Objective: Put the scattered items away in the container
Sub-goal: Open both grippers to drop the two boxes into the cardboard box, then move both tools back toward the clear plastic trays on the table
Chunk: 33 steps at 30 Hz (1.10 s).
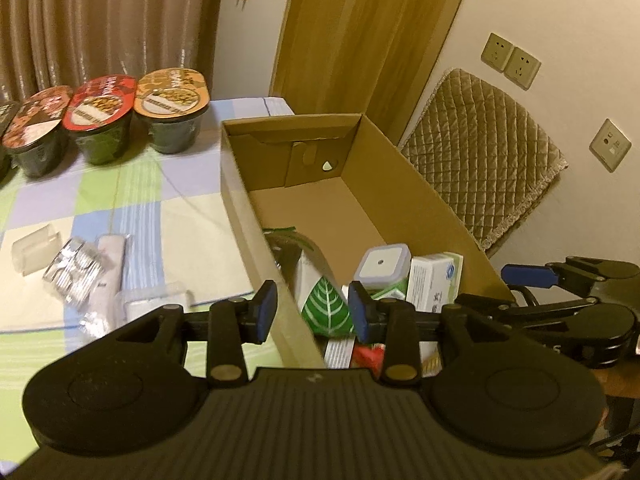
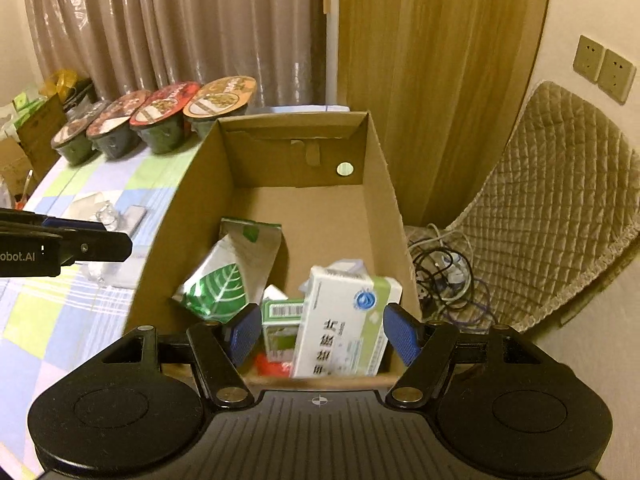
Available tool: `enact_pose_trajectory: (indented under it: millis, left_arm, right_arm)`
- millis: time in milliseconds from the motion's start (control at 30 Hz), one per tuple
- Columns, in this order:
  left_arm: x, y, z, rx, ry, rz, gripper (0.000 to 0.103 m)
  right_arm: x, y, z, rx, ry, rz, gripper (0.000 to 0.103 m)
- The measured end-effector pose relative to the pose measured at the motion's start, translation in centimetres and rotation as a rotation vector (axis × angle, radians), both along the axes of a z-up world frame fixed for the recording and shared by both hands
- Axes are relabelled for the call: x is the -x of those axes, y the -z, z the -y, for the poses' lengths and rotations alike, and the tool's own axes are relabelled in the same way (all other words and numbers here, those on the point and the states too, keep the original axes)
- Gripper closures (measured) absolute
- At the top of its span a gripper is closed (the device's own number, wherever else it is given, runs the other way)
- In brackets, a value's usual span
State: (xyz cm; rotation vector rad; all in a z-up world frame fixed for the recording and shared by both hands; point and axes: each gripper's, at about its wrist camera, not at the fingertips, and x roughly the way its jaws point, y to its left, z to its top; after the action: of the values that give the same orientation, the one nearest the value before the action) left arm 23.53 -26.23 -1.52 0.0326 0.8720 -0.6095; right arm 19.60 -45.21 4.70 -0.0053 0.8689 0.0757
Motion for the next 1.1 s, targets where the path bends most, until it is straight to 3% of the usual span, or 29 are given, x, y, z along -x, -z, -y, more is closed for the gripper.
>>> enact_pose_trajectory:
  millis: [133, 533, 800, 833, 867, 900, 1100]
  left_arm:
    - [2.0, -0.6, -1.7, -0.003, -0.011, 0.019, 0.061]
    - [8.7, -2.5, -8.5, 0.016, -0.043, 0.044, 0.021]
    - [12.1, -2.7, -14.3, -0.030, -0.092, 0.088, 0.010]
    - [12.4, -2.7, -15.1, -0.031, -0.105, 0.086, 0.010]
    - [12.6, -2.6, -16.0, -0.028, -0.120, 0.078, 0.010]
    - [12.8, -2.5, -16.9, -0.023, -0.140, 0.069, 0.010]
    - [13.6, -1.8, -20.9, -0.023, -0.210, 0.045, 0.010]
  right_arm:
    - [2.2, -0.6, -0.8, -0.053, 0.034, -0.009, 0.029]
    - [8.1, -1.2, -6.5, -0.103, -0.020, -0.044, 0.029]
    - [10.9, -0.5, -10.8, -0.097, -0.087, -0.073, 0.029]
    - [11.3, -0.4, -11.3, -0.097, -0.097, -0.077, 0.027]
    - [11.7, -0.2, -11.9, -0.099, -0.110, -0.080, 0.018]
    - [12.2, 0.1, -12.5, -0.103, -0.122, -0.075, 0.000]
    - [13.8, 1.7, -15.8, -0.103, -0.215, -0.108, 0.000]
